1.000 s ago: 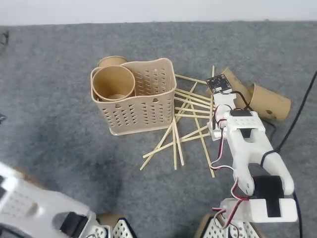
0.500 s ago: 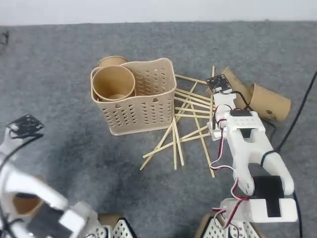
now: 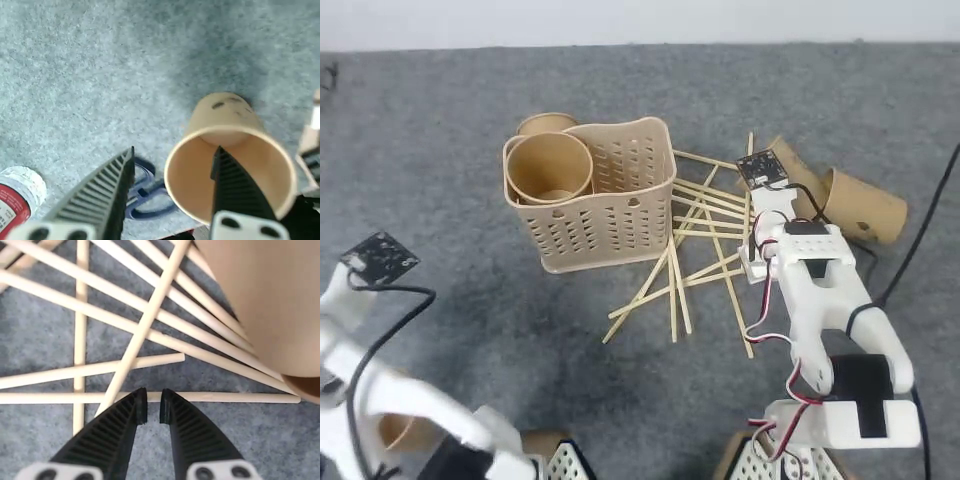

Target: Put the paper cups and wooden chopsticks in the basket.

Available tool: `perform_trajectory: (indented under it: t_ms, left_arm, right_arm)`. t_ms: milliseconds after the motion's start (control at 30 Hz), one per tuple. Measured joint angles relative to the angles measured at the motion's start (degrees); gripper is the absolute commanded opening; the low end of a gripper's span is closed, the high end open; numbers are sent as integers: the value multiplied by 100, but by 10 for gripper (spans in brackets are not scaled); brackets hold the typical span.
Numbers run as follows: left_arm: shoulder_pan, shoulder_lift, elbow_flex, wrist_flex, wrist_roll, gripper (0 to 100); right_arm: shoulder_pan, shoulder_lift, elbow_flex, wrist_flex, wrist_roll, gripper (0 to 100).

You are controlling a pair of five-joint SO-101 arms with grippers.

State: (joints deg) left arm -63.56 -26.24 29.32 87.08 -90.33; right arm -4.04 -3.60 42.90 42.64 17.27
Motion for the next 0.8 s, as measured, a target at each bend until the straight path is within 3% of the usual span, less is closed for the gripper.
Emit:
perform_trajectory:
  t_ms: [233, 467, 800]
  left_arm:
    - [0, 404, 237, -527, 0, 233]
    - [-35, 466, 325, -527, 0, 50]
    - [0, 396, 870, -440, 0, 12]
  right_arm:
    - [0, 0, 0, 0, 0, 55]
    - [0, 0, 0, 0, 0, 55]
    - [0, 0, 0, 0, 0, 55]
